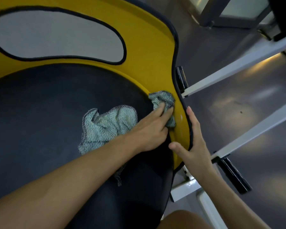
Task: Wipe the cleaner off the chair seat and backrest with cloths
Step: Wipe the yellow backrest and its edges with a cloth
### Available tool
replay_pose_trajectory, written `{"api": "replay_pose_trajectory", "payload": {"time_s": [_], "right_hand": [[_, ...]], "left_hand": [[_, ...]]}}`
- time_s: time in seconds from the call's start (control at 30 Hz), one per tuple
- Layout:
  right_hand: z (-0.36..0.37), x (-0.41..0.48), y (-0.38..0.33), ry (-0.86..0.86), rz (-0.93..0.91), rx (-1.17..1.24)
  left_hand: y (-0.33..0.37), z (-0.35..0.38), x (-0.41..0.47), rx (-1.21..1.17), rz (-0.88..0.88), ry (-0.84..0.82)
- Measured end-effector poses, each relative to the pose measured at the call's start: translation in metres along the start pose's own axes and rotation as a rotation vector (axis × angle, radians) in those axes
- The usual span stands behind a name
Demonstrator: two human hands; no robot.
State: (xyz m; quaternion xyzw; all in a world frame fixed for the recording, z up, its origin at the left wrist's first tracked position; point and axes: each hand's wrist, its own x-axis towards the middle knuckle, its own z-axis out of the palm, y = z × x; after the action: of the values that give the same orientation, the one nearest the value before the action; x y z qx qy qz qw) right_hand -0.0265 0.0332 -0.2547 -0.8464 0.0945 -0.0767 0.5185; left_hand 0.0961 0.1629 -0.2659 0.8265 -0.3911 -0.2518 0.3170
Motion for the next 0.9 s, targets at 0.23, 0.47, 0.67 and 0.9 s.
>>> {"api": "replay_pose_trajectory", "payload": {"time_s": [0.23,0.47,0.67,0.9], "right_hand": [[0.010,-0.001,-0.006,0.137,-0.071,0.010],[0.009,-0.001,-0.005,0.132,-0.031,0.035],[-0.004,-0.002,-0.007,-0.060,0.017,0.099],[-0.005,-0.002,-0.007,-0.074,0.045,0.090]], "left_hand": [[0.004,0.022,-0.021,0.124,0.144,-0.062],[0.010,0.007,-0.003,-0.094,-0.024,0.011],[0.002,0.016,-0.024,0.072,0.150,-0.087],[0.001,0.006,-0.002,-0.010,0.026,-0.039]]}}
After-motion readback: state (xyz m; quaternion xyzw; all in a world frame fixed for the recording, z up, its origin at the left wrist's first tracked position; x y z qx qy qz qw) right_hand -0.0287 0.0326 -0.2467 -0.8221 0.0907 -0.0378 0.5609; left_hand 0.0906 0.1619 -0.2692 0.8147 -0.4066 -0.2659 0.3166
